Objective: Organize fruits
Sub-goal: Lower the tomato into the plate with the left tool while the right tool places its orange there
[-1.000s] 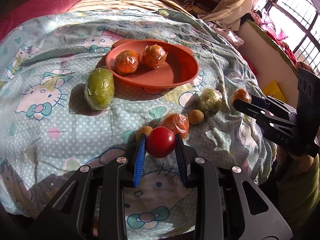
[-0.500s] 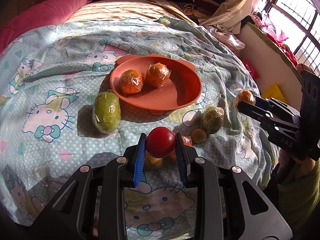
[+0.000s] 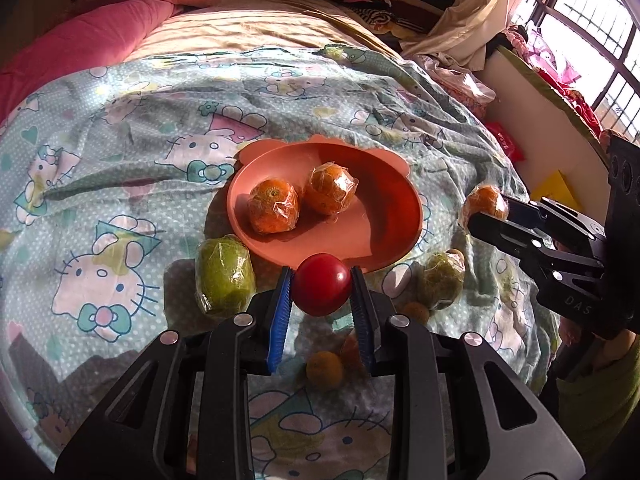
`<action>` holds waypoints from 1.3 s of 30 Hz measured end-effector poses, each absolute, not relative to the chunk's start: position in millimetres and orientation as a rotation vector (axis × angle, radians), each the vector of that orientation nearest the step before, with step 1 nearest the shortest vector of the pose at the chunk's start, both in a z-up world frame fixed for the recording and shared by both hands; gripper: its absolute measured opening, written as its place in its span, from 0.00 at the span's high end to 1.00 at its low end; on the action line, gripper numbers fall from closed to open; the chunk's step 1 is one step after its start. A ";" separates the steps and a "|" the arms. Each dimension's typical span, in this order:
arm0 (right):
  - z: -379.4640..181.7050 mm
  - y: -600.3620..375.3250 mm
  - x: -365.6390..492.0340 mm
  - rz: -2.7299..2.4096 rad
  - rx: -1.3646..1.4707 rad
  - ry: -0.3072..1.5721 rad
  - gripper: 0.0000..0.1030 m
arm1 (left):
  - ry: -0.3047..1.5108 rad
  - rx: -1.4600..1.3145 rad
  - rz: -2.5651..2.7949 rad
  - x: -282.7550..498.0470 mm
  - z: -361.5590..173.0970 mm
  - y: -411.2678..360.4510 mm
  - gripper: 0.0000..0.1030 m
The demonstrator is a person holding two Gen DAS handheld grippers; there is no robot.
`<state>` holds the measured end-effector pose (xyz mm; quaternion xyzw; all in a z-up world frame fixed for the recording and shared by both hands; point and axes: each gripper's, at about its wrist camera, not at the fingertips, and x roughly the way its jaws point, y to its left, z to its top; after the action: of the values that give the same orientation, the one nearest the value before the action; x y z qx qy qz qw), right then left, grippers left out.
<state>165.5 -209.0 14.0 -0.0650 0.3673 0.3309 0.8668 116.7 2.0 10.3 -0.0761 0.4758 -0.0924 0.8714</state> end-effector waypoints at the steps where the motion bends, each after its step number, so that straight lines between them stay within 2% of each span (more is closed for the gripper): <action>1: 13.7 -207.8 168.1 0.693 -0.137 0.770 0.62 | 0.995 -0.159 -0.194 119.1 9.8 2.7 0.80; 39: -15.2 -144.1 231.5 0.797 -0.304 0.883 0.62 | 1.050 -0.151 -0.212 162.5 -19.0 4.5 0.80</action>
<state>231.5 -144.1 -15.2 -0.1427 0.4141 0.3740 0.8175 162.5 4.5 -19.0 -0.0717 0.4996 -0.1008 0.8574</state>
